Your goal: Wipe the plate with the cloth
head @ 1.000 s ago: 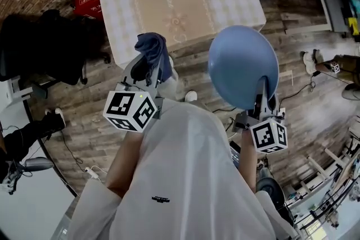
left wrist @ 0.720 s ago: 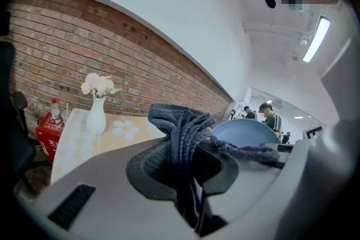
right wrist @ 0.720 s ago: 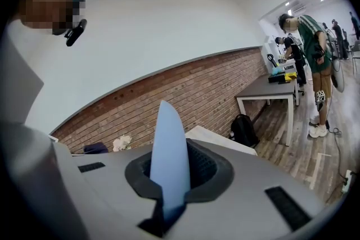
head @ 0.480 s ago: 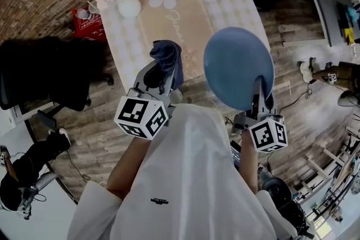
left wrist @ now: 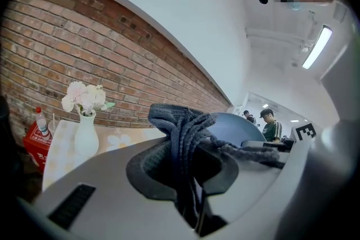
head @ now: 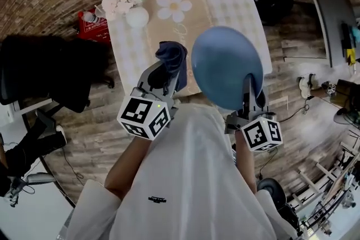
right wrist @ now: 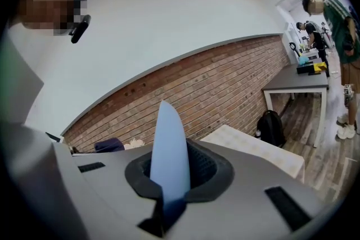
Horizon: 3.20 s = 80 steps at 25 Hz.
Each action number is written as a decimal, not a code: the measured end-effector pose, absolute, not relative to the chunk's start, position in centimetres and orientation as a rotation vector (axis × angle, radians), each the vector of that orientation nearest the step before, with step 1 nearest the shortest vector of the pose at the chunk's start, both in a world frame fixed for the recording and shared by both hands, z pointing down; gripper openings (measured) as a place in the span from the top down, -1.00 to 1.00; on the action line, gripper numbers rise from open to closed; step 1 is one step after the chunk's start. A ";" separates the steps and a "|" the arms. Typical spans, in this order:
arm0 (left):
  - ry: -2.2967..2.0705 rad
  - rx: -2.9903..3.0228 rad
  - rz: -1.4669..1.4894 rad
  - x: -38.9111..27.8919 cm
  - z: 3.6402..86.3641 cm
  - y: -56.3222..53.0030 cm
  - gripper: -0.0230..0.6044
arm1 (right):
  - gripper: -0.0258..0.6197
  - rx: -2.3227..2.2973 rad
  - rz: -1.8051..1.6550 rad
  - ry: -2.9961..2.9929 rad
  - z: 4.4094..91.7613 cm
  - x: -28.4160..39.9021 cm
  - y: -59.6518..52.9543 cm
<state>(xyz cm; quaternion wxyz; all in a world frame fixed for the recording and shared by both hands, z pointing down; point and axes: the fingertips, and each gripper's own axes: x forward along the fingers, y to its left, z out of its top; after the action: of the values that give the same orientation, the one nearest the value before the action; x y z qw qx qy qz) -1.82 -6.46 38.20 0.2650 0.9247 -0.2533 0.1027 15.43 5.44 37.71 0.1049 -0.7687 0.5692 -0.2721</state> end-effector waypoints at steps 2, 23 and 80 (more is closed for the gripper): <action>-0.681 2.503 0.293 -1.2 38.2 -6.4 0.73 | 0.73 -2.234 -0.818 1.703 37.8 15.6 4.8; -0.544 2.621 0.273 9.4 35.1 -6.0 0.73 | 0.73 -2.010 -0.807 1.958 36.8 17.6 -1.4; -0.609 2.763 0.439 10.5 33.3 -12.4 0.73 | 0.73 -1.872 -0.720 2.105 34.9 15.7 -2.9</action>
<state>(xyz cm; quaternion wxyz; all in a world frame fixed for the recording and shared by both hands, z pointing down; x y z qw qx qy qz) 10.45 -12.36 33.27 0.1390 0.9557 -0.2106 0.1518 15.67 -2.89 34.87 0.1169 -0.6394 0.7190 -0.2461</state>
